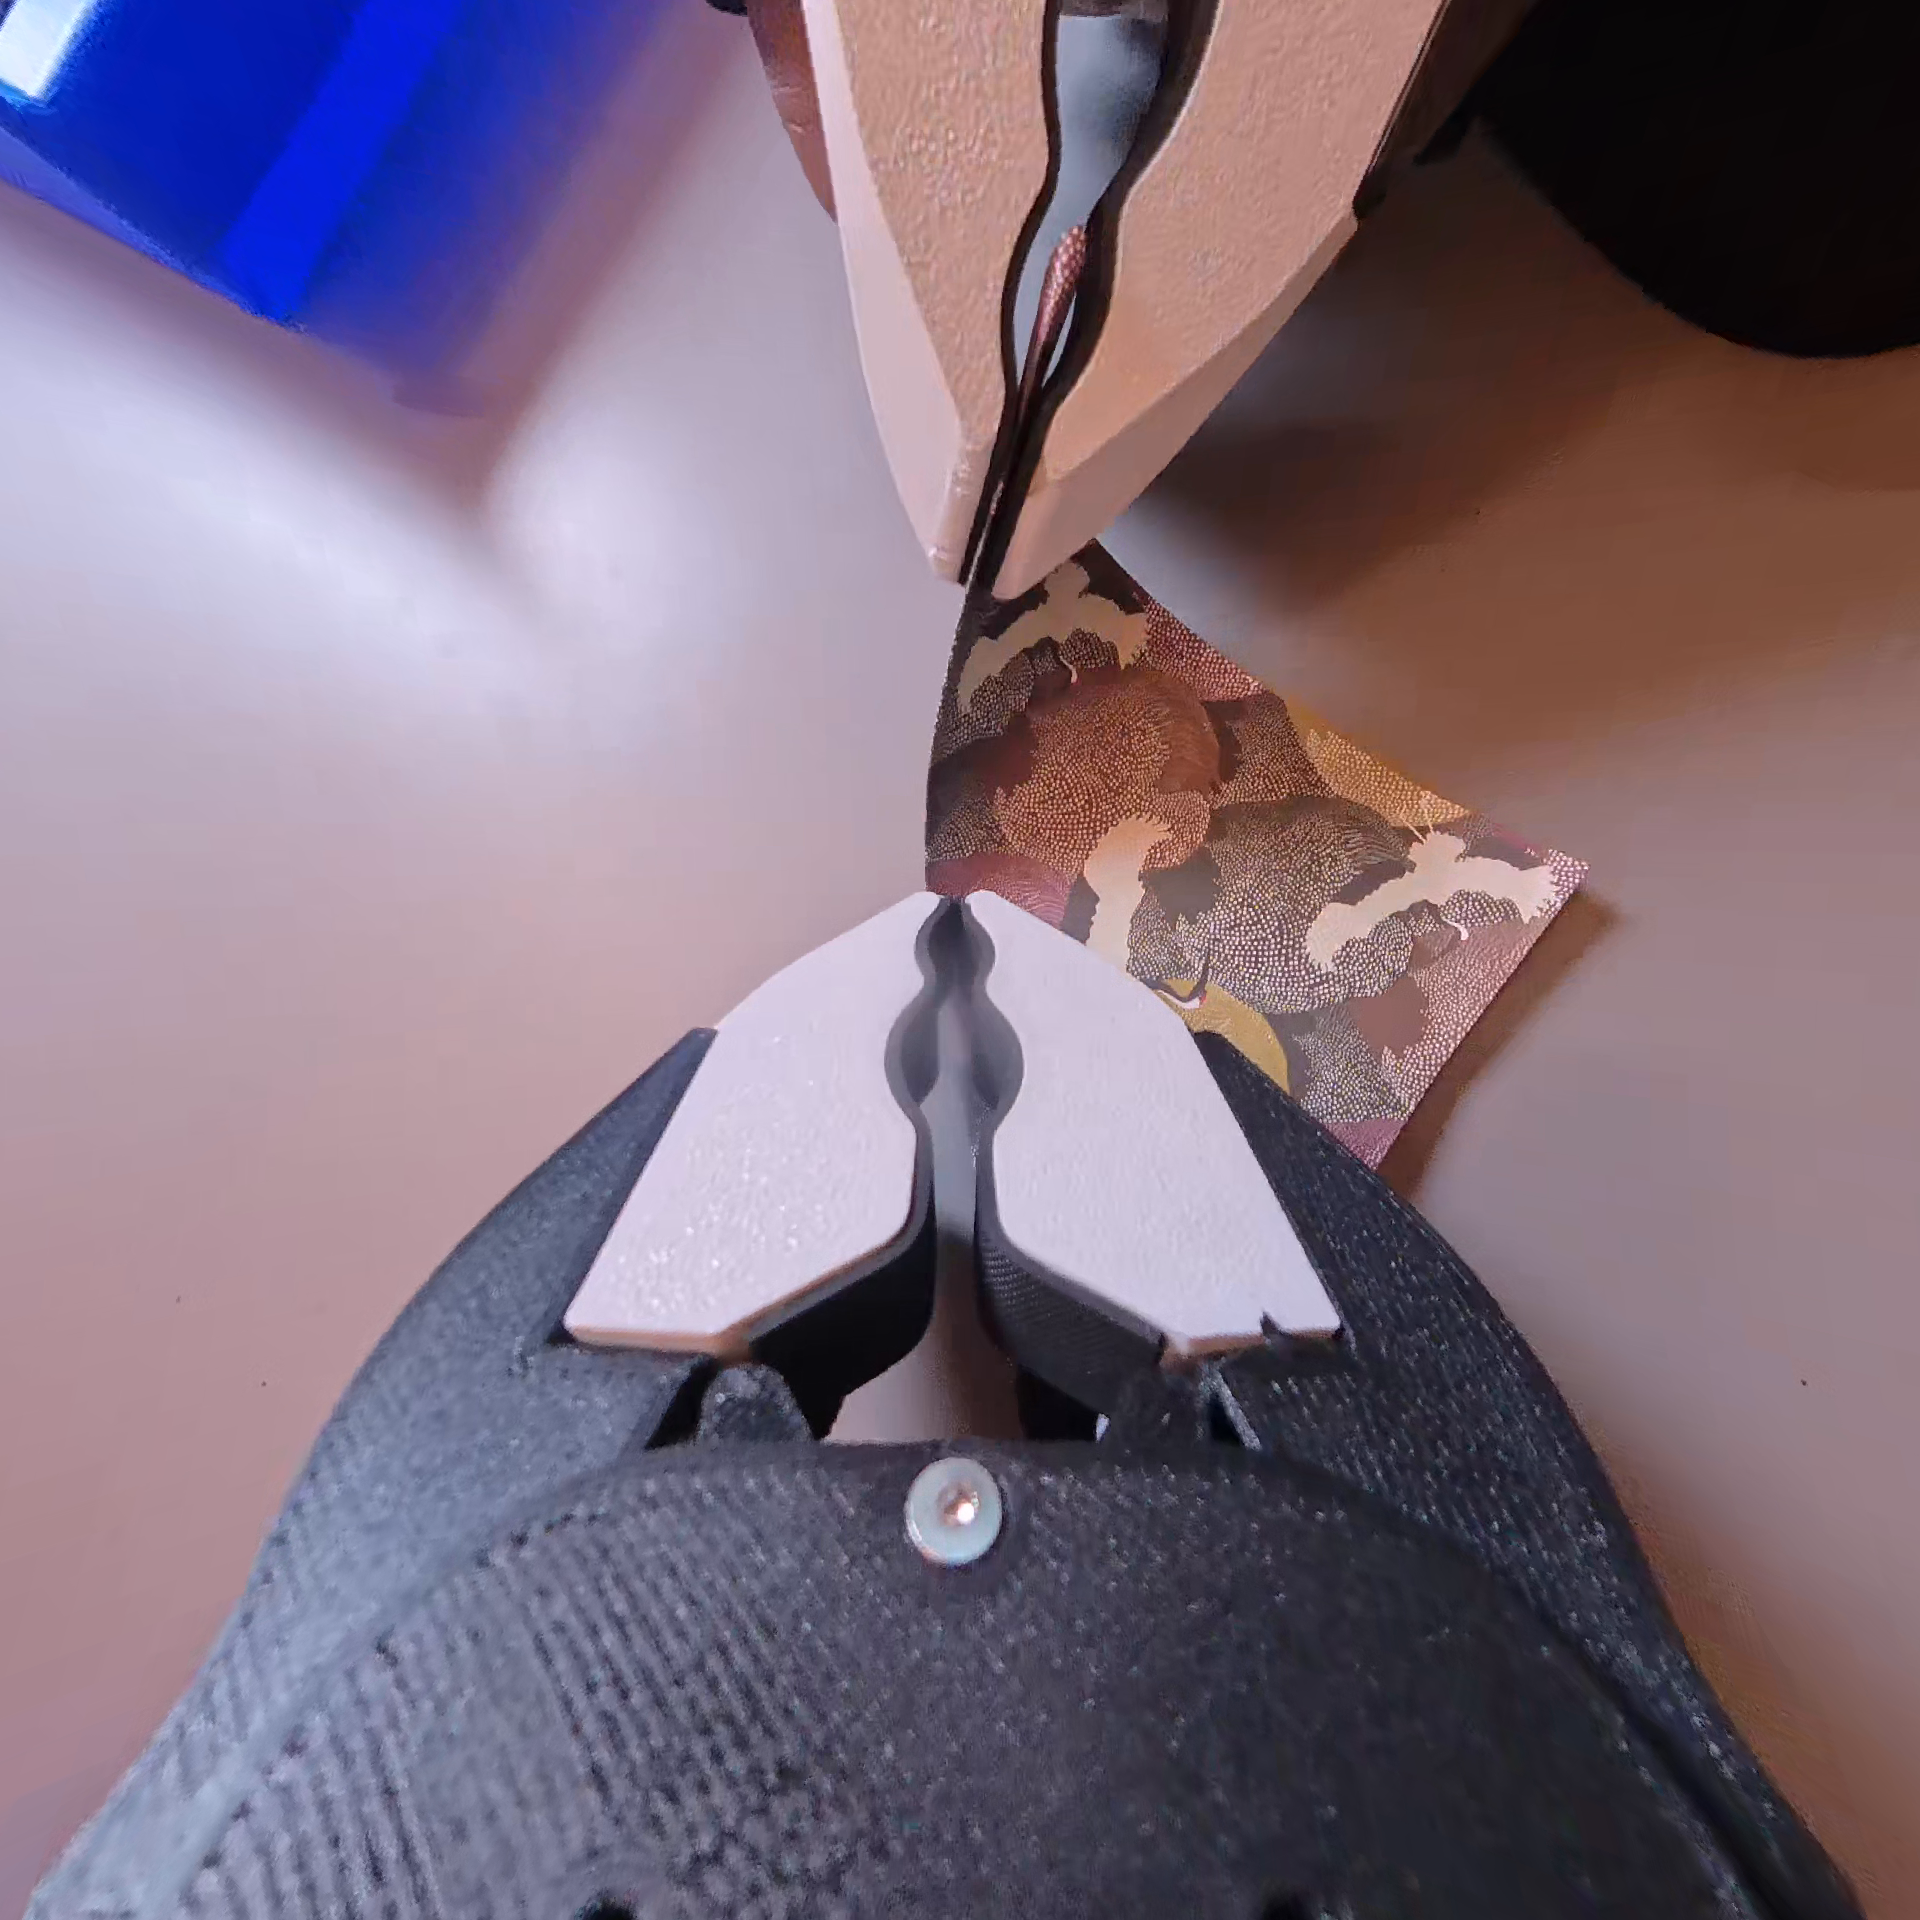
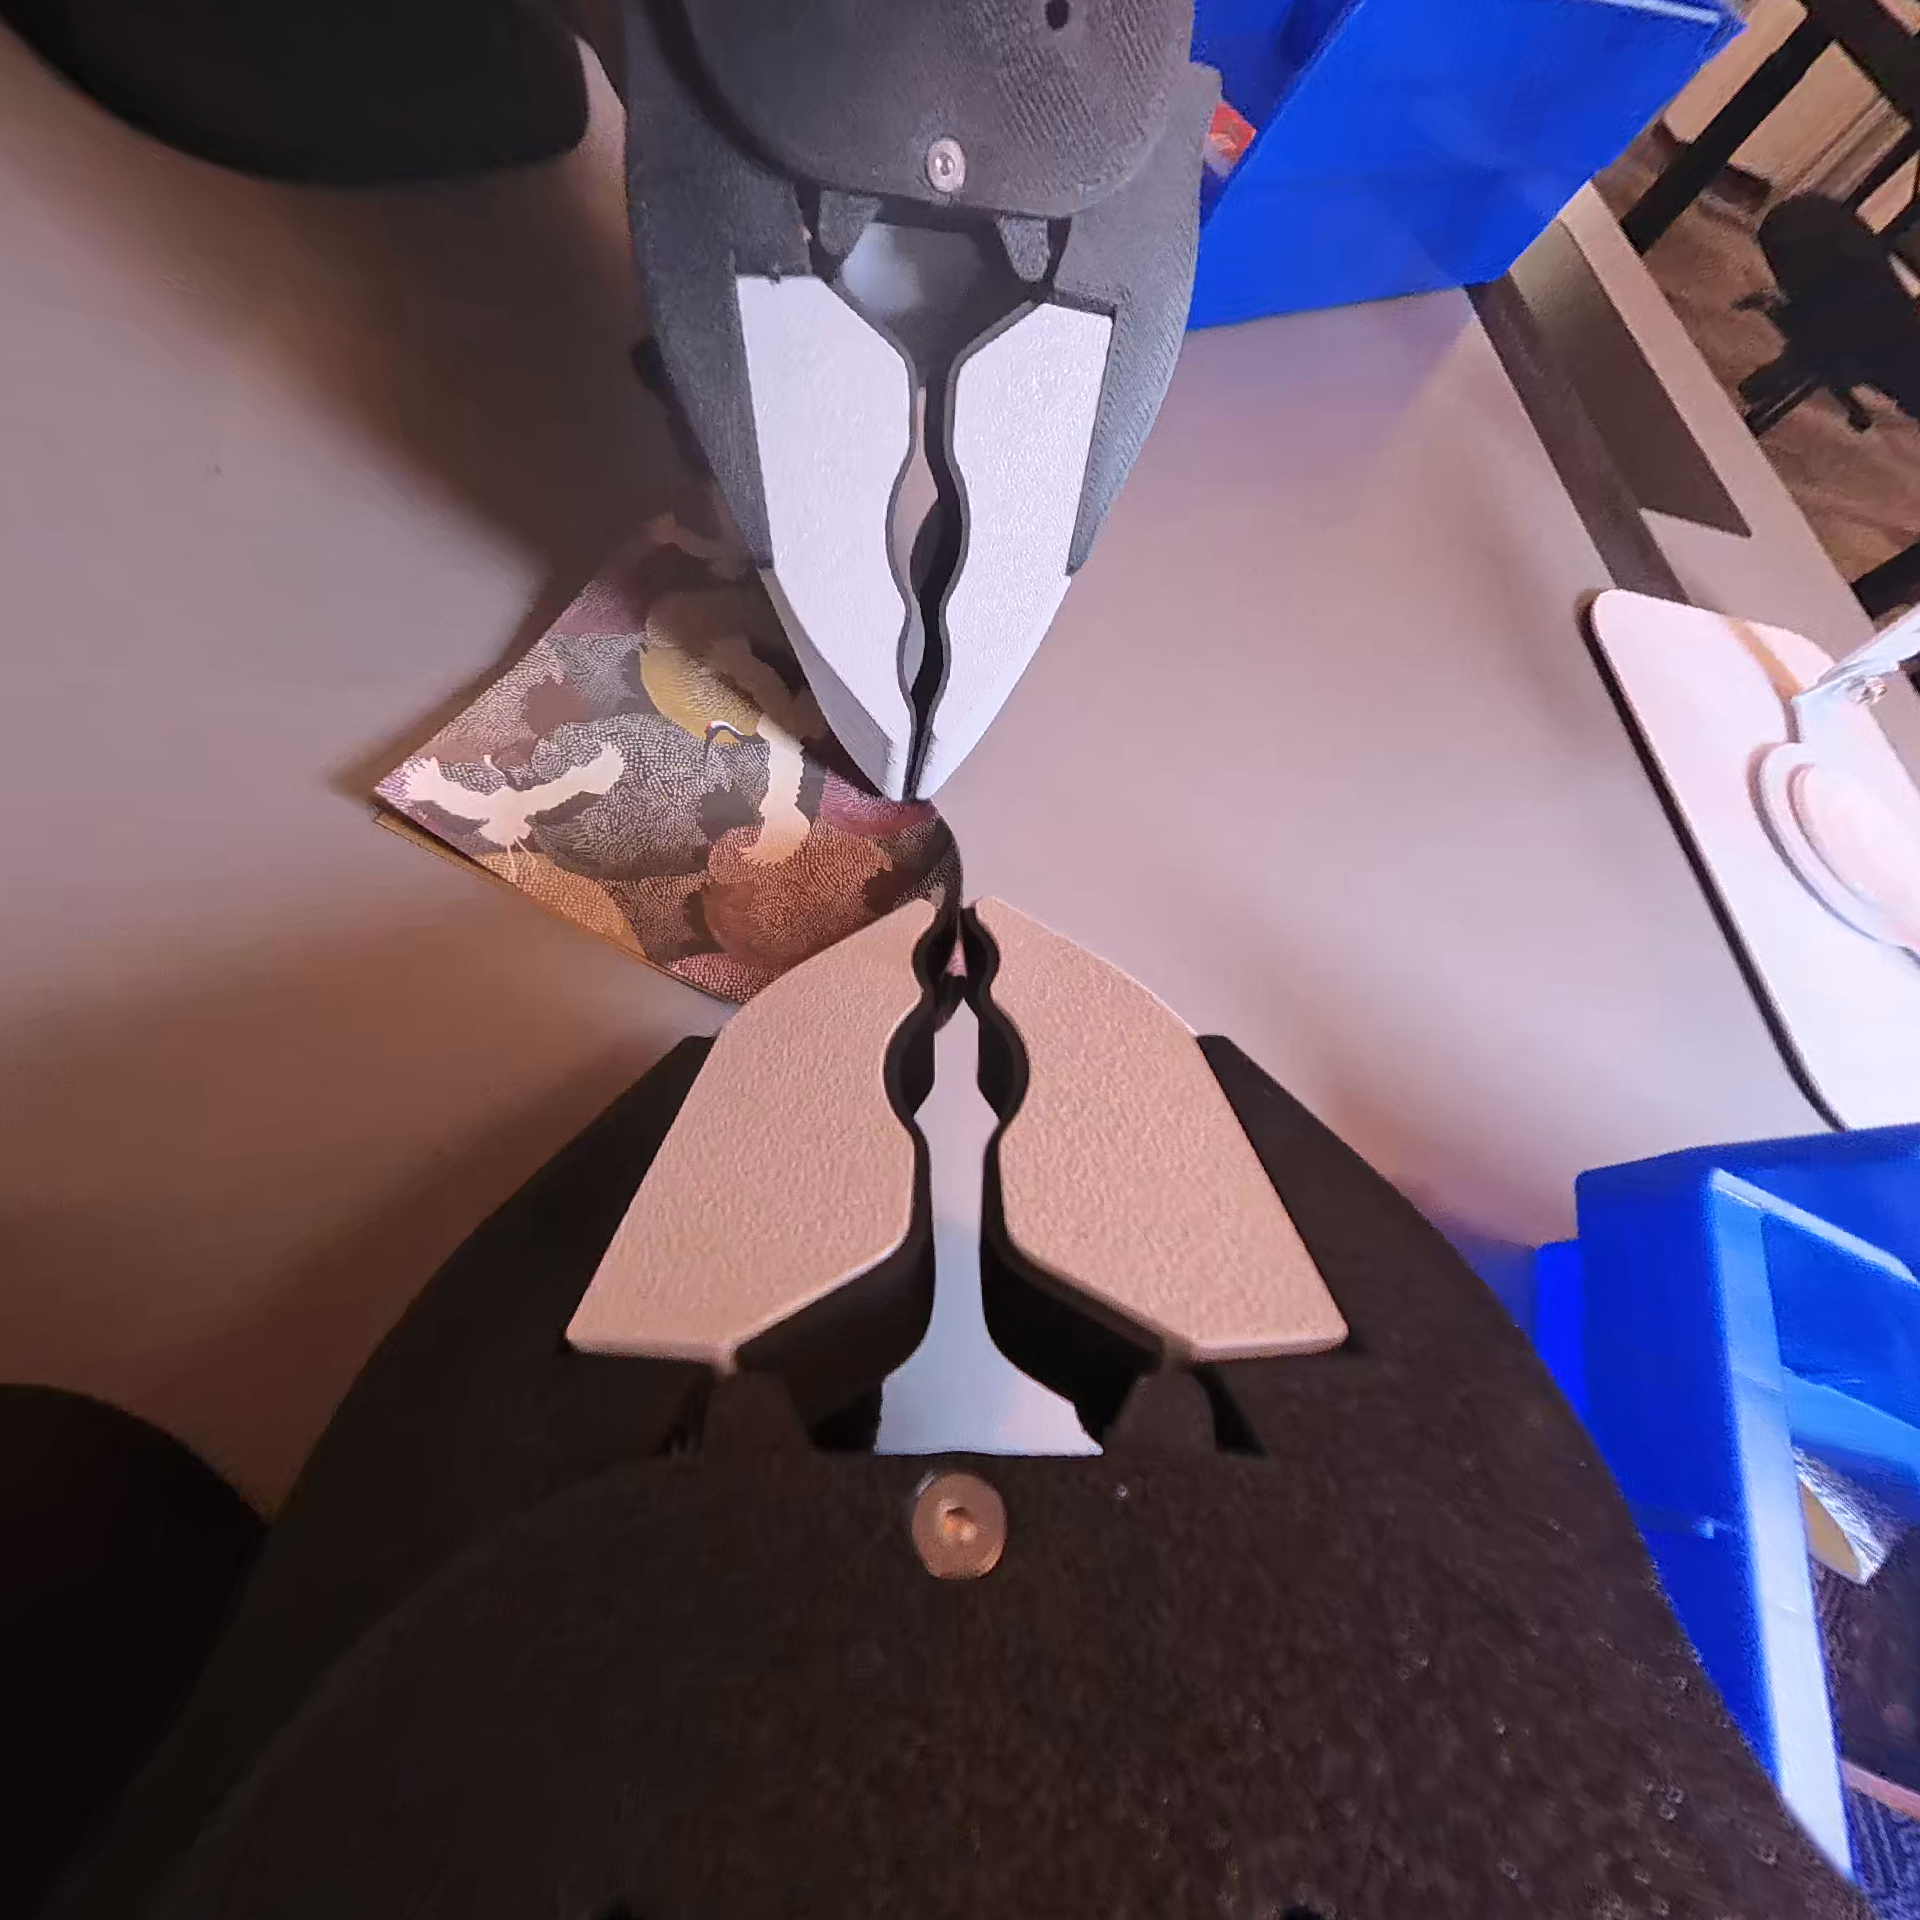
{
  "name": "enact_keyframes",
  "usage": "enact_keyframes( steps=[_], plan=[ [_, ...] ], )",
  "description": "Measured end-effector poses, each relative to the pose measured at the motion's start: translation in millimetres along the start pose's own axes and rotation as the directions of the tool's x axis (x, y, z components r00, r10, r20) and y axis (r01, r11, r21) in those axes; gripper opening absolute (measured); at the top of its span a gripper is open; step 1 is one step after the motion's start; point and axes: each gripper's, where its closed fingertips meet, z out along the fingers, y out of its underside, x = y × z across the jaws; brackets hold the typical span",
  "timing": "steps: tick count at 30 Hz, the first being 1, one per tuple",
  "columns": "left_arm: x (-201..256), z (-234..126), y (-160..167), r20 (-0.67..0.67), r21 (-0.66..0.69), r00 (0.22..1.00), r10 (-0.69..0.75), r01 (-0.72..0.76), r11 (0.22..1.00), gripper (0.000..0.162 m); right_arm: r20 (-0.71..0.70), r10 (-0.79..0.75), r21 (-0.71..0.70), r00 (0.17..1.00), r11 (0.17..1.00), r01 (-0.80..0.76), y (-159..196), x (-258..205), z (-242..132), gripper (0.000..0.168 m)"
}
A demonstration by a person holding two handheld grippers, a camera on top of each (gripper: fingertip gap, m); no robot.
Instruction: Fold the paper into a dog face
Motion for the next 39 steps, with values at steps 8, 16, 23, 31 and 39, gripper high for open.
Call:
enact_keyframes(
  steps=[8,16,23,31,39],
  plan=[
    [2,0,-7,-0.028,0.021,0.998,-0.052,0.053,0.998,0.000,-0.010,-0.097,-0.063,0.995,0.993,0.096,10,-7,5,0.000],
    [10,8,-12,-0.048,0.001,0.999,-0.025,0.025,1.000,0.000,-0.026,-0.253,-0.104,0.967,0.963,0.250,13,-14,4,0.000],
    [10,8,-12,-0.006,-0.017,1.000,0.009,-0.010,1.000,0.000,0.036,-0.329,-0.080,0.944,0.940,0.330,11,-32,1,0.000],
    [10,8,-13,0.023,-0.013,0.999,-0.045,0.045,0.999,0.000,0.061,-0.304,-0.167,0.951,0.936,0.310,9,-42,5,0.000],
    [16,6,-12,0.009,-0.005,1.000,0.002,-0.002,1.000,0.000,-0.020,-0.169,-0.201,0.985,0.966,0.162,11,-21,-4,0.000]
  ],
)
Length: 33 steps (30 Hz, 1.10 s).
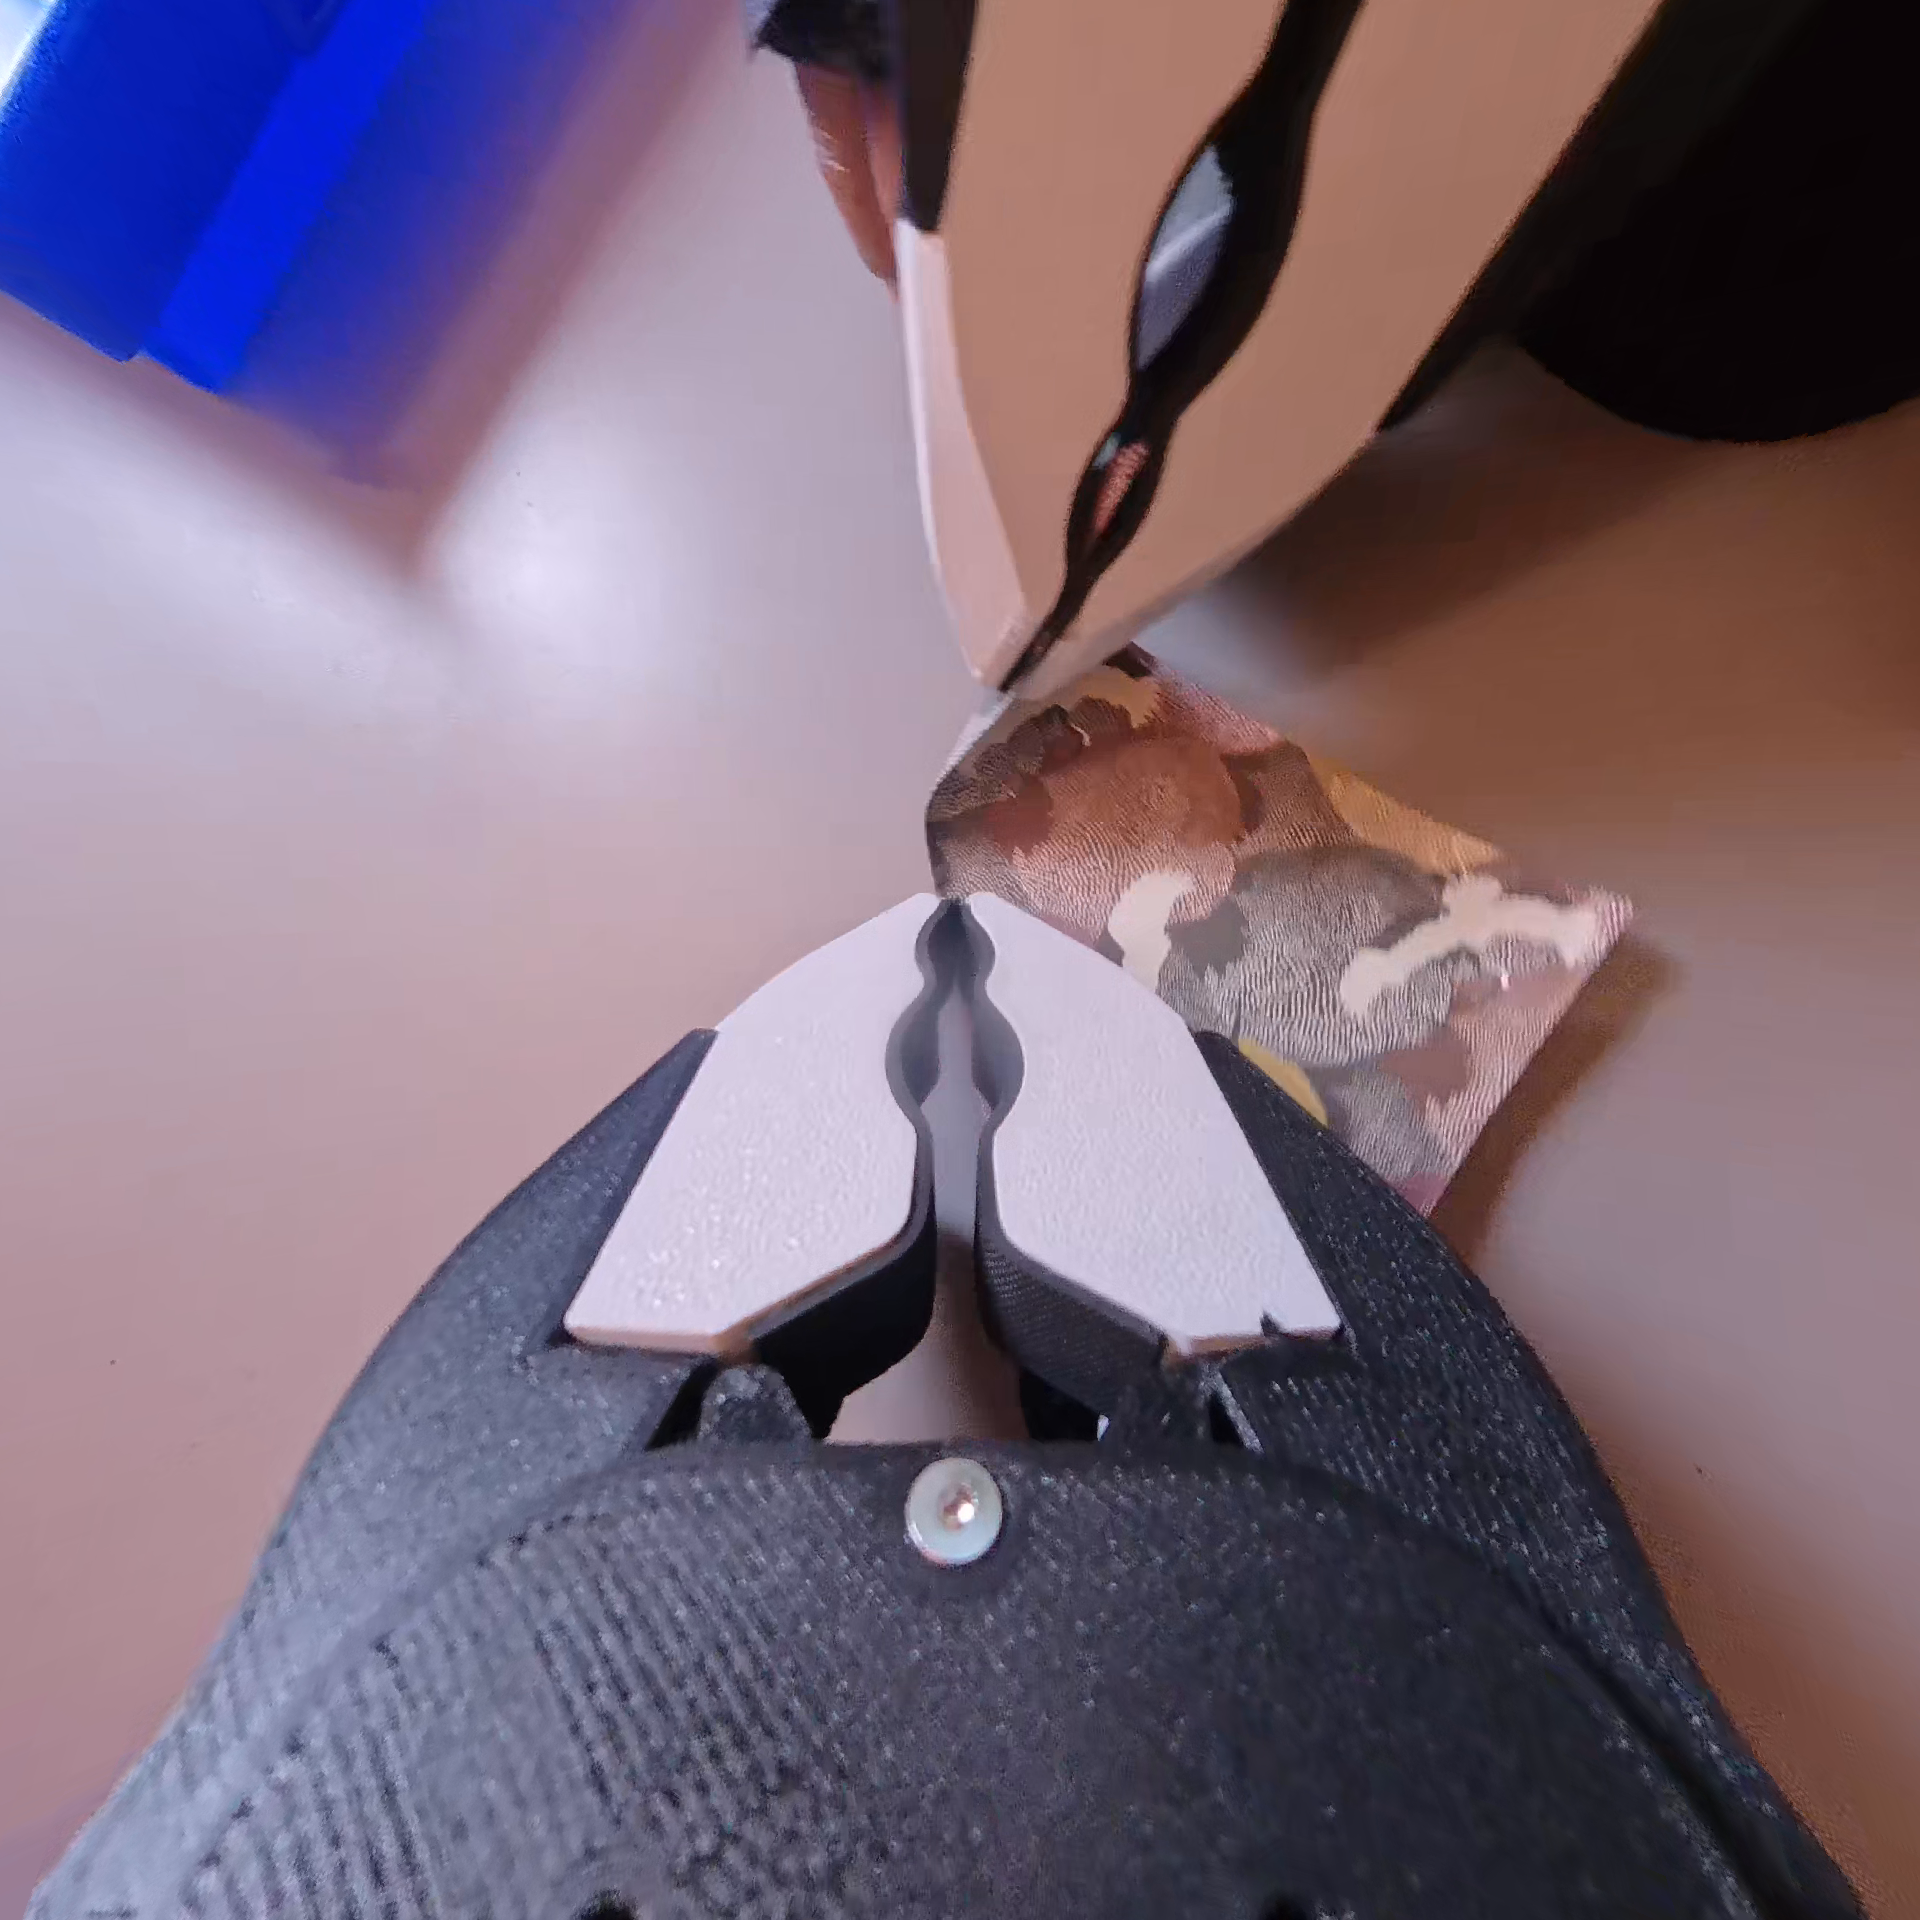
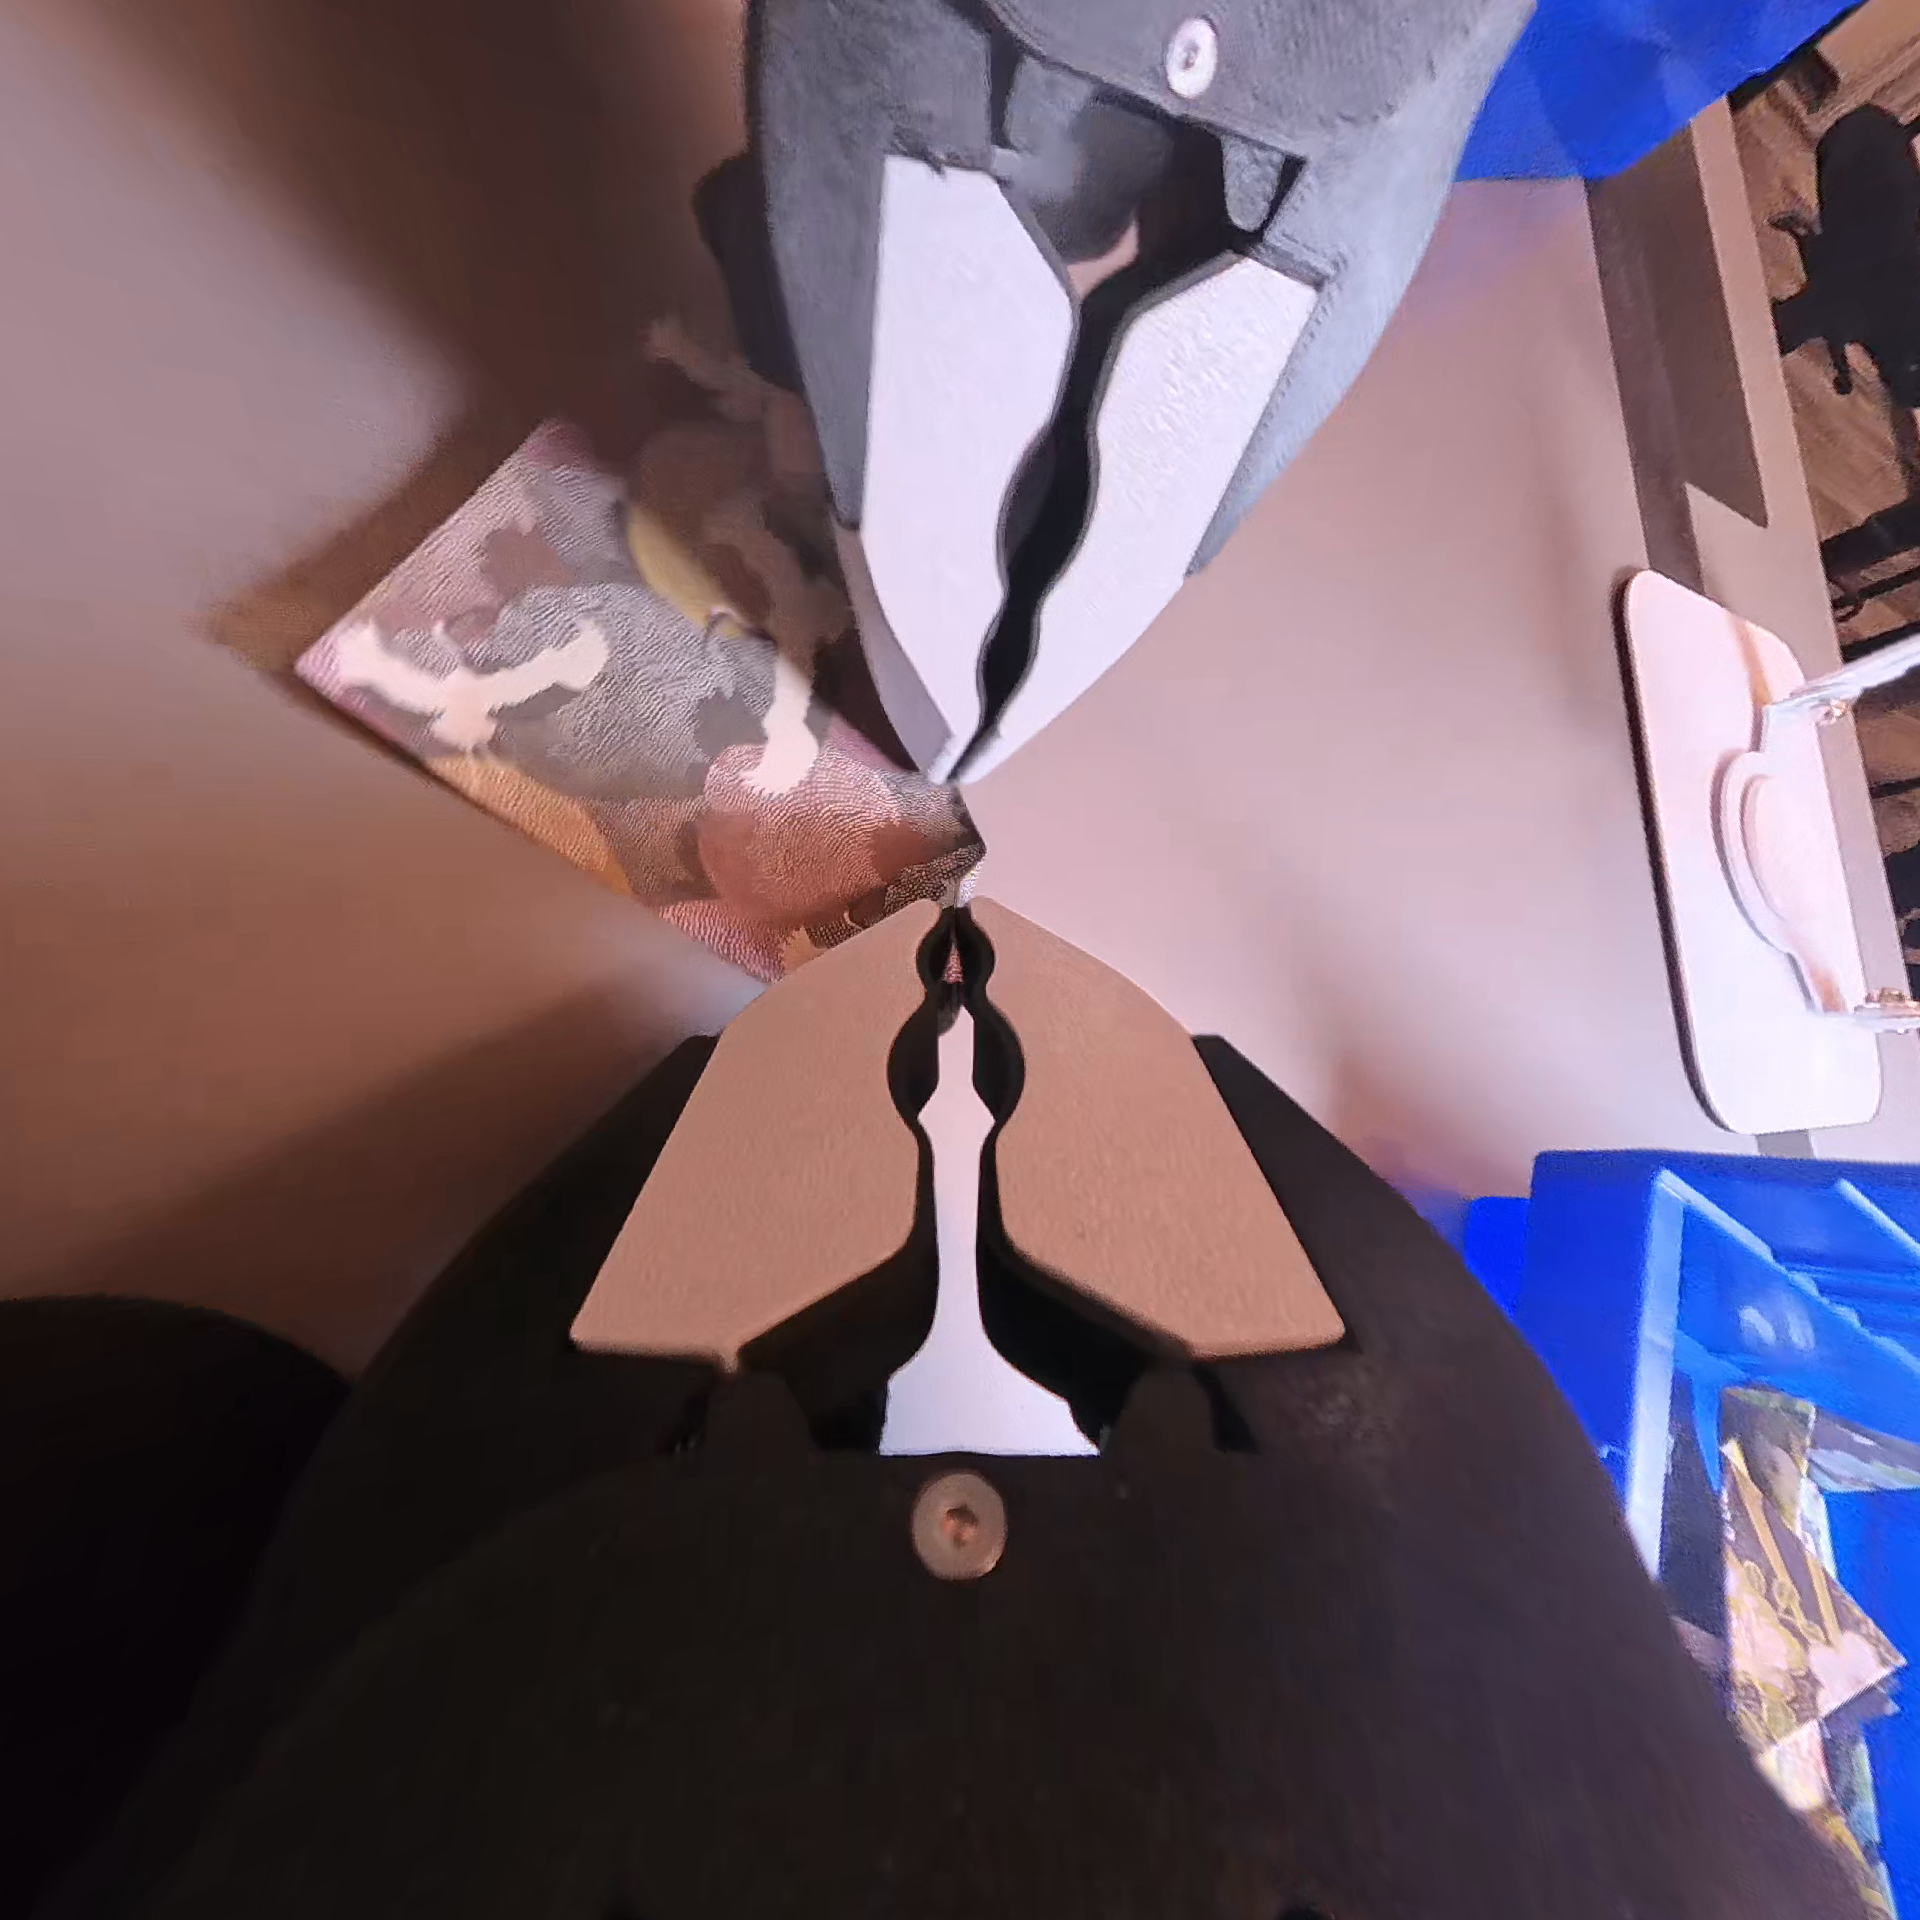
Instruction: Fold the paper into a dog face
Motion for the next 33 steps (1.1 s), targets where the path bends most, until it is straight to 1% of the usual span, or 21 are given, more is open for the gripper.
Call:
enact_keyframes(
  steps=[4,8,10,12,15,18,23,26,33],
  plan=[
    [5,-3,3,-0.031,-0.001,1.000,0.001,-0.001,1.000,0.000,-0.007,0.042,0.004,0.999,0.999,-0.042,1,8,2,0.000],
    [6,-3,4,-0.021,0.007,1.000,-0.003,0.003,1.000,0.000,-0.024,0.044,0.033,0.999,0.999,-0.043,-7,12,0,0.000],
    [6,-3,4,-0.012,-0.010,1.000,-0.015,0.015,1.000,0.000,-0.013,0.004,0.066,1.000,0.998,-0.003,-15,9,-2,0.000],
    [6,-3,4,0.000,-0.016,1.000,-0.029,0.029,0.999,0.000,0.009,-0.076,0.100,0.997,0.992,0.075,-21,-1,-5,0.000],
    [6,-3,4,0.005,-0.009,0.999,-0.038,0.038,0.999,0.000,0.029,-0.188,0.070,0.982,0.980,0.186,-17,-15,-3,0.000],
    [6,-3,4,0.000,-0.008,0.999,-0.035,0.035,0.999,0.000,0.048,-0.245,0.027,0.968,0.969,0.244,-7,-22,1,0.000],
    [6,-3,4,-0.007,-0.001,0.999,-0.035,0.035,0.999,0.000,0.081,-0.255,0.000,0.964,0.967,0.256,4,-22,2,0.000],
    [6,-2,4,-0.007,-0.004,0.999,-0.042,0.042,0.999,0.000,0.111,-0.225,0.010,0.968,0.974,0.226,3,-26,2,0.000],
    [6,-2,4,0.008,-0.003,0.998,-0.058,0.058,0.998,0.000,0.117,-0.181,-0.011,0.977,0.983,0.184,3,-28,3,0.000]
  ],
)
